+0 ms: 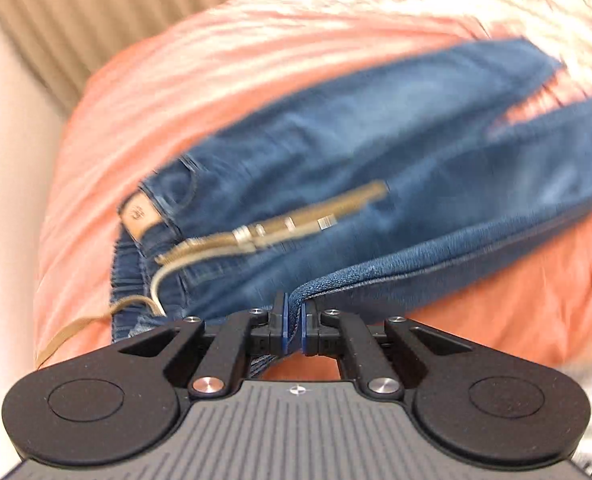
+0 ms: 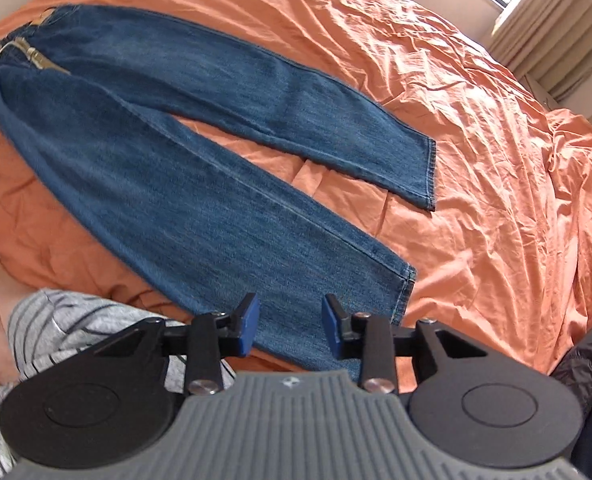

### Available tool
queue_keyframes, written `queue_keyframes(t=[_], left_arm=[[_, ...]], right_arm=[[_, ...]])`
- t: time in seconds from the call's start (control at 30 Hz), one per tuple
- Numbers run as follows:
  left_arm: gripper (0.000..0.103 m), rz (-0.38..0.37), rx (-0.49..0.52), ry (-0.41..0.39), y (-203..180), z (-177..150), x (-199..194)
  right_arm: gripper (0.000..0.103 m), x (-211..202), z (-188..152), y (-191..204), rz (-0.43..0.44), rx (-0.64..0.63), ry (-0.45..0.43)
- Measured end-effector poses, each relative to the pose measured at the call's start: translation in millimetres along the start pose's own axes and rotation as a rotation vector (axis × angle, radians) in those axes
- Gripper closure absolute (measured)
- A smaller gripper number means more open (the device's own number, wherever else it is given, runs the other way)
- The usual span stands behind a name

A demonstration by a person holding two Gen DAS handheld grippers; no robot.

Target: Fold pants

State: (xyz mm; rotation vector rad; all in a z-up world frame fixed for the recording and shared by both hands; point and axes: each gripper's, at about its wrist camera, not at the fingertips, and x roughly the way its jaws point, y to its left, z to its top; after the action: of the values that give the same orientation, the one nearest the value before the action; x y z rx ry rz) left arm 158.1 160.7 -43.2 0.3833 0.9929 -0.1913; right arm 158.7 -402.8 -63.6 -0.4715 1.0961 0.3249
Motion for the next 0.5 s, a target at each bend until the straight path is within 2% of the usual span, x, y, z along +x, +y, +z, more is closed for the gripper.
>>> queue_keyframes(t=[0.2, 0.5], left_arm=[[0.098, 0.038, -0.155, -0.028, 10.2, 30.6, 1.6], [0.098, 0.099, -0.245, 0.028, 6.6, 43.1, 6.1]], right_arm=[[0.072, 38.5, -33.4, -10.4, 0.018, -0.110, 0.062], [0.072, 105.3, -58.7, -16.5, 0.119, -0.232, 0.119]])
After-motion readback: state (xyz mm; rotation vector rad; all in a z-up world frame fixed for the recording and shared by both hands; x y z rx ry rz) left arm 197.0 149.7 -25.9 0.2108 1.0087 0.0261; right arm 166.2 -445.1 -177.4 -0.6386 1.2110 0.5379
